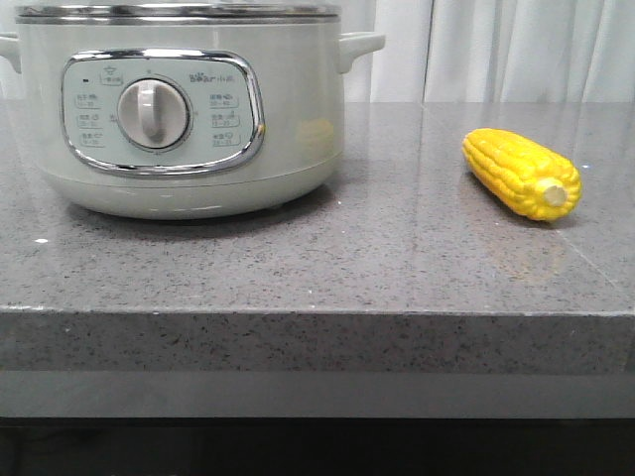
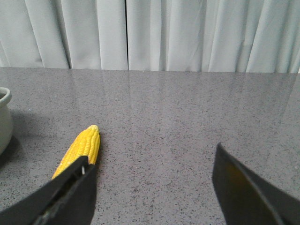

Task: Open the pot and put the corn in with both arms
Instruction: 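Lift the glass lid off the pot with the left gripper, then lower the right gripper onto the yellow corn cob and grasp it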

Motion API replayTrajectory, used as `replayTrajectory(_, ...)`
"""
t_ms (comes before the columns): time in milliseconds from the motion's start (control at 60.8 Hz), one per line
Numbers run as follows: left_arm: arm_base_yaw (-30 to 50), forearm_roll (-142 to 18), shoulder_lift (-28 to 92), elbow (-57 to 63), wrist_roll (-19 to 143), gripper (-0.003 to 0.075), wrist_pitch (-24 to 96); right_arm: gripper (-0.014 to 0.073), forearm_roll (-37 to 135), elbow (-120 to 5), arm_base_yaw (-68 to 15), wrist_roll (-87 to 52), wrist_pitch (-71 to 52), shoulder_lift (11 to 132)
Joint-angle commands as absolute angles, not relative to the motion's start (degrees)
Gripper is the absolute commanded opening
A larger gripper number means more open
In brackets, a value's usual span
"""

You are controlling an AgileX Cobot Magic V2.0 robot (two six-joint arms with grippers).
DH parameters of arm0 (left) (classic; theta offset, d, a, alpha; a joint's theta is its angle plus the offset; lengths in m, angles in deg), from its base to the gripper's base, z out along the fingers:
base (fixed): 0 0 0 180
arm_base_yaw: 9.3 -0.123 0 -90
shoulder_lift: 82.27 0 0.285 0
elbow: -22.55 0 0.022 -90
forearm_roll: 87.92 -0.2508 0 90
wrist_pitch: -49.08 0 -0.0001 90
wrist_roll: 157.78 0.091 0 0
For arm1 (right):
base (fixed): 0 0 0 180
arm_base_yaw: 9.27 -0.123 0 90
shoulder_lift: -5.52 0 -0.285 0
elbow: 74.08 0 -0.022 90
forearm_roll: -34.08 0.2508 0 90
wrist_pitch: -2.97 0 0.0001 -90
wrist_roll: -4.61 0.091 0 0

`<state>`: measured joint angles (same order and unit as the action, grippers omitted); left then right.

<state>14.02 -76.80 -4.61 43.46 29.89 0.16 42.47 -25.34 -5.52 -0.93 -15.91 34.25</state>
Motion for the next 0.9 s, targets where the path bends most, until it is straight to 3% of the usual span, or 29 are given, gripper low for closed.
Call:
replayTrajectory(0, 14.5, -75.8, -2.0, 45.6, 30.3, 0.0186, 3.2, 0.054, 42.7, -27.0, -5.3, -1.0, -11.6, 35.3)
replayTrajectory(592, 14.5, -76.5, 5.5, 52.9, 31.1, 0.0169, 1.4, 0.054, 42.7, -27.0, -5.3, -1.0, -11.6, 35.3)
replayTrajectory(888, 14.5, -78.2, 16.3, 44.5, 31.1, 0.0169, -1.0, 0.054, 42.7, -27.0, -5.3, -1.0, -12.3, 35.3)
